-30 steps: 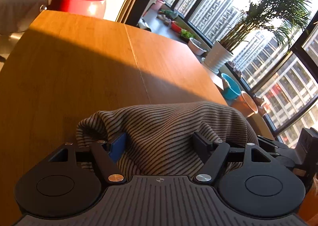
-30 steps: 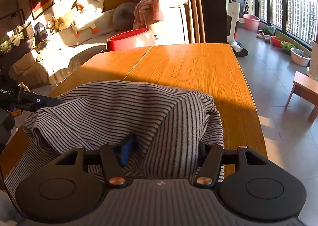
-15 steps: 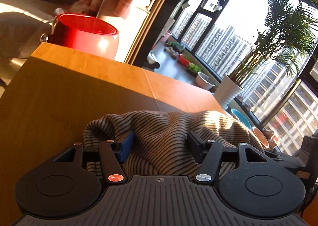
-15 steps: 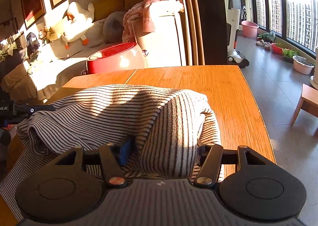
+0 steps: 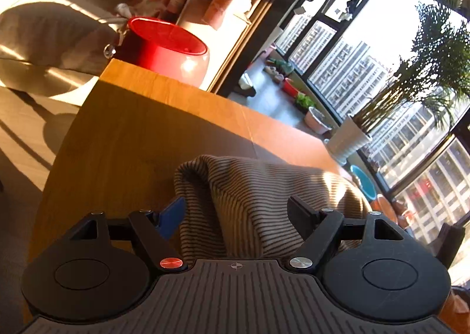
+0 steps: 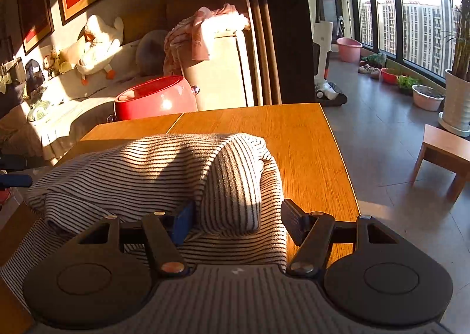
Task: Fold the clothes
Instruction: 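Lift the hem with both tools and fold it over toward the collar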
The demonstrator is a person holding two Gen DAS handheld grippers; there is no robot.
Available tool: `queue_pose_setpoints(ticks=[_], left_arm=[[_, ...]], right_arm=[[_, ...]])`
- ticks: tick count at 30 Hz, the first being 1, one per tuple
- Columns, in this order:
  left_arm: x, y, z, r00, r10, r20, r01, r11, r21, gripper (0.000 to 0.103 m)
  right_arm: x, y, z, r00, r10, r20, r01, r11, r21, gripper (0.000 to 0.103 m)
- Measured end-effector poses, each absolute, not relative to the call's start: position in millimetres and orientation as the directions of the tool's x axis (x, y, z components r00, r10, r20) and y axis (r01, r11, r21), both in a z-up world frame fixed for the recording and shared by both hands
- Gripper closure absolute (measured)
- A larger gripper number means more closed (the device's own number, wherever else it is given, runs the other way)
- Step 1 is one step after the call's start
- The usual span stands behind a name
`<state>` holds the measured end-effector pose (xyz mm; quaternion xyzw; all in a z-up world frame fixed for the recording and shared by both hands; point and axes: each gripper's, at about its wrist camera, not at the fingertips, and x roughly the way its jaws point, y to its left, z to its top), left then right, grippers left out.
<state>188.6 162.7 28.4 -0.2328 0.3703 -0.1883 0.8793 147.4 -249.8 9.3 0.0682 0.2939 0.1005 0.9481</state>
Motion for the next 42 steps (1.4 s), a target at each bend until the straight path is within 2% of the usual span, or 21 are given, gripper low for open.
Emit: queue_pose_setpoints(ticks=[4,7,12,15,17,18,19,20,21,22,23,25,29,31,35,38,39,42], left_arm=[[206,134,13,0.592,-0.52,-0.616,0.137,0.818,-0.559,0.018],[211,120,4,0.595,-0.491,-0.636,0.141,0.843,-0.519,0.017],[219,97,-9,0.6,-0.442,-0.667,0.147,0.88,-0.451,0.017],[220,98,-11,0.604,-0.447,-0.66,0.152,0.878,-0.454,0.019],[220,99,-12,0.609,-0.451,-0.652,0.154,0.874,-0.461,0.028],[220,101,-12,0.612,-0.452,-0.648,0.152,0.872,-0.465,0.038],[220,102,-12,0.616,-0.453,-0.645,0.15,0.871,-0.468,0.048],[218,102,-11,0.621,-0.45,-0.641,0.151,0.872,-0.466,0.053],[214,103,-5,0.63,-0.451,-0.632,0.159,0.871,-0.464,0.06],[210,104,2,0.64,-0.453,-0.621,0.167,0.87,-0.463,0.063],[206,105,8,0.649,-0.455,-0.61,0.175,0.869,-0.462,0.063],[196,107,23,0.667,-0.461,-0.586,0.192,0.866,-0.462,0.064],[165,112,46,0.671,-0.485,-0.561,0.236,0.857,-0.458,0.063],[147,112,49,0.661,-0.492,-0.567,0.253,0.857,-0.449,0.061],[135,108,18,0.621,-0.463,-0.632,0.217,0.877,-0.429,0.06],[137,104,-12,0.606,-0.402,-0.686,0.176,0.909,-0.378,0.057],[134,105,-13,0.618,-0.4,-0.677,0.183,0.91,-0.371,0.056],[127,109,-1,0.639,-0.375,-0.672,0.181,0.922,-0.343,0.051]], right_arm=[[145,-258,23,0.822,0.279,-0.497,-0.163,0.951,0.265,0.038],[158,-253,15,0.809,0.287,-0.512,-0.164,0.948,0.272,0.035],[179,-239,-9,0.776,0.305,-0.552,-0.167,0.943,0.288,0.035],[182,-232,-13,0.775,0.3,-0.556,-0.177,0.948,0.265,0.038],[182,-230,-12,0.777,0.294,-0.556,-0.183,0.951,0.247,0.046],[181,-229,-12,0.778,0.29,-0.556,-0.187,0.954,0.236,0.049],[179,-227,-9,0.783,0.293,-0.549,-0.199,0.954,0.225,0.061],[176,-225,-3,0.789,0.297,-0.538,-0.21,0.953,0.218,0.071],[173,-224,4,0.796,0.301,-0.526,-0.222,0.952,0.211,0.074],[170,-222,11,0.802,0.306,-0.514,-0.233,0.951,0.203,0.078],[166,-221,18,0.808,0.311,-0.501,-0.244,0.95,0.196,0.083],[152,-224,41,0.823,0.342,-0.453,-0.272,0.938,0.214,0.085],[116,-235,74,0.835,0.394,-0.384,-0.311,0.914,0.262,0.085],[99,-241,75,0.835,0.393,-0.386,-0.308,0.914,0.264,0.085],[91,-250,46,0.826,0.33,-0.457,-0.235,0.939,0.253,0.084],[104,-247,8,0.785,0.268,-0.559,-0.175,0.961,0.215,0.083],[108,-246,-3,0.761,0.255,-0.596,-0.158,0.964,0.212,0.081],[100,-249,-5,0.751,0.267,-0.604,-0.182,0.963,0.199,0.079]])
